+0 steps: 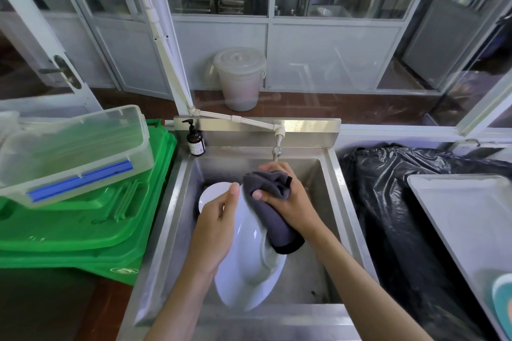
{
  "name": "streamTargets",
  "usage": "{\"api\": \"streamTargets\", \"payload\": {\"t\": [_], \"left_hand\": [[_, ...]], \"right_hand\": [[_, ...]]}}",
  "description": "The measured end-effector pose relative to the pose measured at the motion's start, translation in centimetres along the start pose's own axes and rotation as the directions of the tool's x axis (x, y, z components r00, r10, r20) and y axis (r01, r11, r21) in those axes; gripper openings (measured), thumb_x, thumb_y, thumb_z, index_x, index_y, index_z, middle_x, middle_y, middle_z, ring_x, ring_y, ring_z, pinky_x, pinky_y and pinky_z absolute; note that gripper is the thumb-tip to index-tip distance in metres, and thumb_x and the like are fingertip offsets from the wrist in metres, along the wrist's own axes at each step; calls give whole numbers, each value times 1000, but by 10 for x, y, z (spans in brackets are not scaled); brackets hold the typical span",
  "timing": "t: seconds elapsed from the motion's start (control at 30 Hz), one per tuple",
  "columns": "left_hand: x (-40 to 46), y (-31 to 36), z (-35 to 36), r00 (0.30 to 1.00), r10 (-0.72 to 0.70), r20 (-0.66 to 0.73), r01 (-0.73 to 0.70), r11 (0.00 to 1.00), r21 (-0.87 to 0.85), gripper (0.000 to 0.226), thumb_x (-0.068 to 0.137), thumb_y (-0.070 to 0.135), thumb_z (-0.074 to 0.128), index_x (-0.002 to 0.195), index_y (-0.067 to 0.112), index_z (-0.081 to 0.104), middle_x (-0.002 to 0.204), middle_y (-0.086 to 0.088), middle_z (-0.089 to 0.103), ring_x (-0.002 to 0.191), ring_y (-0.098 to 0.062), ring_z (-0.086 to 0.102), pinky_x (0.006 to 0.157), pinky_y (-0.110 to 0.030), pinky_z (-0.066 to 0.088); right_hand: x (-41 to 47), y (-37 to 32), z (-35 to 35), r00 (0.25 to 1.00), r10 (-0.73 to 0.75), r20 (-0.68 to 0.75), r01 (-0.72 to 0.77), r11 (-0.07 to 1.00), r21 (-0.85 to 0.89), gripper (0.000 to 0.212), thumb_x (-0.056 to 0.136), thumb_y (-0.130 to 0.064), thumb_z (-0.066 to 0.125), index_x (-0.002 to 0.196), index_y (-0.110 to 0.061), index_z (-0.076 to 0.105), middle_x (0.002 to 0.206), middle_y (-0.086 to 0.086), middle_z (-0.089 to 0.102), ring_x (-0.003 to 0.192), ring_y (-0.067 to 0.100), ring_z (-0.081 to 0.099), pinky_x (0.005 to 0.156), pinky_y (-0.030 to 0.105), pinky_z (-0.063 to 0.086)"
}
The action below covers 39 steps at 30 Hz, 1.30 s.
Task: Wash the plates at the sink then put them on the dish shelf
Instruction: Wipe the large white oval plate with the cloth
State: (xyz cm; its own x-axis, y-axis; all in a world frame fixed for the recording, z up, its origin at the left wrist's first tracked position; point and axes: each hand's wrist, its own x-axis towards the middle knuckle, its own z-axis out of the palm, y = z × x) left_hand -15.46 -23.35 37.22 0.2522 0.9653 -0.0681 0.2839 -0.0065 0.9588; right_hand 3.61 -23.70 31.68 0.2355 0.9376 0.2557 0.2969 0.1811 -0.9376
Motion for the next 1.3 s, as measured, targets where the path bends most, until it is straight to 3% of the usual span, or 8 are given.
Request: {"api": "streamTargets", "payload": {"t": [0.2, 0.43, 0.57, 0.7, 0.87, 1.0, 1.17, 1.3], "left_hand": [[-5, 13, -4, 997, 64, -30, -65, 998, -19, 53, 104, 51, 47, 63, 23, 28, 59, 5, 22, 57, -13, 23, 57, -34, 19], [-5, 15, -13, 992, 119, 41, -114, 988, -100, 34, 104, 51, 46, 99, 28, 72, 93, 14, 72, 92, -8, 65, 84, -29, 49], [19, 15, -17, 971, 67, 230, -72, 997, 14, 43, 102, 56, 46, 107, 25, 75, 102, 9, 77, 96, 4, 66, 84, -16, 48], [19, 6, -5, 963, 24, 267, -38, 998, 47, 49, 96, 59, 47, 97, 21, 78, 94, 12, 78, 95, 3, 66, 83, -14, 43], [5, 1, 5, 987, 16, 160, -21, 999, 28, 72, 93, 70, 47, 74, 1, 42, 67, 0, 31, 64, -13, 30, 60, -33, 23], [3, -1, 5, 993, 59, 99, -57, 998, -21, 81, 88, 79, 44, 84, 0, 59, 75, -2, 42, 72, -12, 38, 67, -34, 31], [11, 12, 11, 976, 199, 90, -208, 972, 111, 67, 98, 70, 46, 74, 8, 52, 59, 3, 32, 60, -11, 32, 59, -32, 29], [11, 12, 6, 962, 271, 9, -271, 958, 98, 60, 103, 58, 48, 65, 14, 37, 58, 6, 28, 58, -11, 27, 53, -28, 21]], "right_hand": [[3, 15, -5, 975, 184, -123, -165, 974, 153, 32, 89, -30, 79, 112, -13, 63, 104, 5, 70, 97, 9, 69, 84, 19, 54], [0, 15, -17, 921, 334, -200, -299, 936, 187, 14, 100, -15, 68, 93, -22, 58, 79, -6, 65, 64, -11, 63, 58, 8, 47], [6, -9, -15, 994, 84, -62, -73, 983, 170, 35, 79, -35, 81, 104, -16, 66, 99, 2, 73, 95, 4, 72, 81, 18, 53], [6, -12, -6, 992, -77, 98, 77, 997, 2, 49, 78, -42, 87, 98, -1, 68, 93, 18, 66, 90, 31, 66, 80, 45, 50], [-5, 11, -15, 992, 119, -40, -113, 986, 124, 53, 75, -44, 84, 112, -8, 70, 108, 1, 75, 108, 18, 71, 92, 38, 55], [-11, 12, -19, 973, 182, -145, -149, 966, 213, 49, 73, -47, 78, 111, -17, 71, 101, -14, 78, 100, 2, 72, 84, 18, 54], [3, -9, -6, 993, 41, -108, -21, 983, 180, 35, 78, -33, 84, 109, -23, 72, 116, -1, 76, 114, 18, 70, 99, 32, 54], [9, -2, -12, 954, 202, -220, -150, 961, 232, 19, 93, -24, 77, 108, -19, 67, 93, -7, 75, 89, 1, 72, 78, 26, 55]]}}
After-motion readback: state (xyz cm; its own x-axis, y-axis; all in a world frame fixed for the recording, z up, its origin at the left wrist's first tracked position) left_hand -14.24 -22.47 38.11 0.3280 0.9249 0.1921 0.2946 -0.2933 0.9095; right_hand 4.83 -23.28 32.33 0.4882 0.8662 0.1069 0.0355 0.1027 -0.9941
